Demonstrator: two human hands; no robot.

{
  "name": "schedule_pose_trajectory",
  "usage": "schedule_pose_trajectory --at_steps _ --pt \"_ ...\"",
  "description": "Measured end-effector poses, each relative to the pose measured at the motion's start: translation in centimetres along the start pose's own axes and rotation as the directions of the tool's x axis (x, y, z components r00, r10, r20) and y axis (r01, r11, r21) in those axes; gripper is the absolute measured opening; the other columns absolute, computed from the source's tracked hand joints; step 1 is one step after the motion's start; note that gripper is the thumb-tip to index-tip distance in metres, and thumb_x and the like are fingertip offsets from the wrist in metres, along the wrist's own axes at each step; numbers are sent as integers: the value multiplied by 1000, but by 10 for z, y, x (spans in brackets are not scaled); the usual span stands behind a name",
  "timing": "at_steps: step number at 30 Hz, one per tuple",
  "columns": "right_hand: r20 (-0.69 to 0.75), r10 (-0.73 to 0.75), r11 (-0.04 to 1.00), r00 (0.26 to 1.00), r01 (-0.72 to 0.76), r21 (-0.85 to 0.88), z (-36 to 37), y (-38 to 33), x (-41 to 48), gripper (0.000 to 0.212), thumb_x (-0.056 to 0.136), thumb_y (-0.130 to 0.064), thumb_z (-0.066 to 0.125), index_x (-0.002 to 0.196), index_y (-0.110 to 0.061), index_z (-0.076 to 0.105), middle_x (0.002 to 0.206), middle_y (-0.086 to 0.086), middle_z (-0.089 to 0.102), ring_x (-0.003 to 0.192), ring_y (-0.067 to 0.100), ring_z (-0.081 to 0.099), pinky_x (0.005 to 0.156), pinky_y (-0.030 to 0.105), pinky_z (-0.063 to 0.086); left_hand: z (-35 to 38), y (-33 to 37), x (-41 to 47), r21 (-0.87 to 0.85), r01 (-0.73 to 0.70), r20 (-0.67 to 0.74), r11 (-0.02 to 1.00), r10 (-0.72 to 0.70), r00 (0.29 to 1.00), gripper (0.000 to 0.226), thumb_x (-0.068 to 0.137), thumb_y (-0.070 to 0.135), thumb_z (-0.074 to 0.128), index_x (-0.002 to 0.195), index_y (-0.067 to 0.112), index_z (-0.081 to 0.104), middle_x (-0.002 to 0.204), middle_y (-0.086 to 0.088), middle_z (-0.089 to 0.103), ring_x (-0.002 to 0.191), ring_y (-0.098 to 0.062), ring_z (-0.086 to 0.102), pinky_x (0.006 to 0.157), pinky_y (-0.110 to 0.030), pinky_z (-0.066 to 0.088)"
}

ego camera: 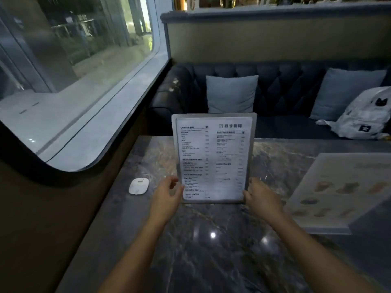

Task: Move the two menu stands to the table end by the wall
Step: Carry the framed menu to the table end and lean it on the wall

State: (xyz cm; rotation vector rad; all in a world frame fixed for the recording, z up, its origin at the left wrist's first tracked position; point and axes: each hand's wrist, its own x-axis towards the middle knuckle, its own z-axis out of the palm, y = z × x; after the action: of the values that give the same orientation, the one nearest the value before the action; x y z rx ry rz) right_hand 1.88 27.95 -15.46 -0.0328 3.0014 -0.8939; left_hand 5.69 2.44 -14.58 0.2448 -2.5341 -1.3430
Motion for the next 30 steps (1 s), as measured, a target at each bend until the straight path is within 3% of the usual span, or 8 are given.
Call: schedule_pose_trajectory --at_steps 3,8,11,14,18,23,30 --pt "-21 69 997 997 -68 47 -1 -1 15 30 86 -26 52 108 -6 44 115 23 57 96 36 57 73 40 48 1 -6 15 23 11 13 1000 -11 1000 25 85 29 59 105 16 57 108 -6 62 93 -13 54 78 -30 42" --pt "7 117 970 993 -116 212 1 -6 33 43 84 -41 56 117 -16 42 121 10 56 98 24 56 79 40 49 5 -17 35 34 31 58 999 -33 998 38 84 30 60 117 14 51 116 -9 61 98 -13 53 80 -30 44" --pt "28 103 934 994 -106 342 6 -10 42 48 83 -32 61 122 -13 41 128 11 54 111 26 54 92 48 48 7 -22 45 37 15 78 999 -18 997 42 84 29 61 121 13 48 119 -10 60 104 -18 56 80 -30 43" --pt "2 140 880 990 -125 458 10 -10 47 52 80 -33 65 122 -16 38 126 7 55 112 25 54 93 54 47 11 -27 53 34 32 136 999 -36 990 44 84 24 62 123 14 45 121 -8 58 107 -19 55 82 -28 42" --pt "-28 167 848 986 -129 514 15 -8 51 34 84 -33 59 109 -23 38 114 1 53 105 25 54 87 53 48 19 -27 62 -49 65 203 997 -54 978 31 85 12 59 114 17 49 114 -5 61 98 -18 58 82 -33 49" --pt "-112 134 900 985 -73 431 16 -3 56 17 89 -24 53 100 -21 40 102 2 55 89 21 54 68 35 42 23 -32 64 -62 90 179 994 -78 981 12 86 8 52 96 15 51 97 -3 64 87 -21 59 74 -36 49" --pt "-111 99 895 989 -40 445 13 -5 53 8 89 -18 52 96 -20 49 100 4 62 92 25 60 73 45 53 15 -28 54 -60 88 139 994 -79 987 19 87 7 50 88 26 48 91 4 59 79 -13 54 62 -20 40"
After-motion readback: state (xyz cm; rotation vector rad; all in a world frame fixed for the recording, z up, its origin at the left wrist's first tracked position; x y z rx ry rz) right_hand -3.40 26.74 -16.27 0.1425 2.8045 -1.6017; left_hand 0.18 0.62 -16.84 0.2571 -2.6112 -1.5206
